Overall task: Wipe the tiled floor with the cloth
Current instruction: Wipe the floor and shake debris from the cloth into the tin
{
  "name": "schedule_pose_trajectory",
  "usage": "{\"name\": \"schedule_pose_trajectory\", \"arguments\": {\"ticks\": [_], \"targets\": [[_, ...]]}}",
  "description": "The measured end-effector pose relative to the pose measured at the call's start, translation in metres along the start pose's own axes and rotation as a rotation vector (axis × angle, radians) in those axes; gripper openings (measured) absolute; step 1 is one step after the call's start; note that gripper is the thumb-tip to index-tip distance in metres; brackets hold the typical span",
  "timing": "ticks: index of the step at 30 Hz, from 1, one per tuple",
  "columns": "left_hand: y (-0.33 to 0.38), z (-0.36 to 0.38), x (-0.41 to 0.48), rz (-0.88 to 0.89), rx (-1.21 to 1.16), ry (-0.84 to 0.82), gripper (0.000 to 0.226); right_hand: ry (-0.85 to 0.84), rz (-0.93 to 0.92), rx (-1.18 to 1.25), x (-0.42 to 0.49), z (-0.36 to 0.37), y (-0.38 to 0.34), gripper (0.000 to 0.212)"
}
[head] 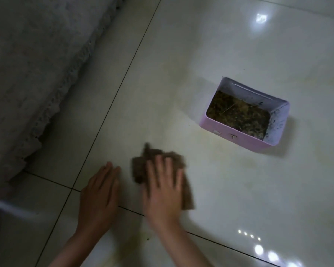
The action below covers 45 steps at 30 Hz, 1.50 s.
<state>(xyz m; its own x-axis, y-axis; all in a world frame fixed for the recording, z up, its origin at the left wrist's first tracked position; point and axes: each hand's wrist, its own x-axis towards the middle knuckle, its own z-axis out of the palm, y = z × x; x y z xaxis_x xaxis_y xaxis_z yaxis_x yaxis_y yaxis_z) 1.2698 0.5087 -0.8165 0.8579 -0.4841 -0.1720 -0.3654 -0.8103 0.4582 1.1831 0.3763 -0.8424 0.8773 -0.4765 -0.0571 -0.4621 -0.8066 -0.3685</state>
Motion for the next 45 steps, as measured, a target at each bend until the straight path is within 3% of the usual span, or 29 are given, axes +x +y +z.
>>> {"name": "schedule_pose_trajectory", "arguments": {"ticks": [4, 8, 12, 15, 17, 19, 22, 24, 27, 29, 33, 35, 37, 39, 42, 45], "targets": [[0.000, -0.010, 0.007, -0.159, -0.364, 0.071, 0.042, -0.138, -0.305, 0.364, -0.003, -0.001, -0.031, 0.044], [-0.010, -0.022, 0.003, -0.122, -0.454, 0.093, 0.041, -0.056, -0.135, 0.706, 0.008, -0.037, 0.018, 0.036], [-0.033, -0.028, 0.003, -0.129, -0.274, 0.154, 0.042, -0.052, -0.047, 0.540, 0.072, -0.048, 0.048, 0.041], [-0.046, -0.029, 0.006, -0.202, -0.207, 0.192, 0.042, -0.063, -0.036, 0.341, 0.101, -0.019, 0.008, 0.043], [-0.052, -0.028, 0.005, -0.247, -0.196, 0.188, 0.046, -0.115, -0.159, 0.351, 0.089, 0.006, -0.031, 0.045], [-0.057, -0.025, 0.002, -0.252, -0.170, 0.153, 0.049, -0.187, -0.419, 0.382, 0.055, 0.023, -0.058, 0.043], [-0.061, -0.022, -0.001, -0.243, -0.143, 0.135, 0.047, -0.464, -0.631, 0.449, 0.022, 0.019, -0.057, 0.044], [-0.063, -0.018, -0.002, -0.234, -0.132, 0.139, 0.046, -0.602, -0.560, 0.559, 0.022, 0.005, -0.038, 0.046], [-0.065, -0.016, -0.003, -0.226, -0.131, 0.137, 0.049, -0.399, -0.246, 0.752, 0.051, -0.029, -0.009, 0.039], [-0.062, -0.015, -0.005, -0.242, -0.150, 0.133, 0.052, -0.311, -0.134, 0.668, 0.085, -0.042, 0.004, 0.036], [-0.051, -0.016, -0.001, -0.290, -0.185, 0.165, 0.055, -0.262, -0.127, 0.366, 0.125, -0.022, -0.018, 0.046], [-0.049, -0.016, 0.001, -0.302, -0.172, 0.151, 0.055, -0.232, -0.250, 0.336, 0.110, -0.008, -0.038, 0.048], [-0.049, -0.016, 0.001, -0.285, -0.134, 0.116, 0.055, -0.311, -0.495, 0.363, 0.071, 0.002, -0.046, 0.045], [-0.050, -0.017, 0.000, -0.265, -0.115, 0.119, 0.054, -0.507, -0.617, 0.399, 0.030, -0.002, -0.043, 0.044], [-0.052, -0.019, -0.003, -0.239, -0.103, 0.163, 0.051, -0.602, -0.495, 0.608, 0.011, -0.030, -0.024, 0.041], [-0.050, -0.021, -0.005, -0.232, -0.090, 0.161, 0.049, -0.346, -0.278, 0.685, 0.051, -0.065, 0.014, 0.040]]}}
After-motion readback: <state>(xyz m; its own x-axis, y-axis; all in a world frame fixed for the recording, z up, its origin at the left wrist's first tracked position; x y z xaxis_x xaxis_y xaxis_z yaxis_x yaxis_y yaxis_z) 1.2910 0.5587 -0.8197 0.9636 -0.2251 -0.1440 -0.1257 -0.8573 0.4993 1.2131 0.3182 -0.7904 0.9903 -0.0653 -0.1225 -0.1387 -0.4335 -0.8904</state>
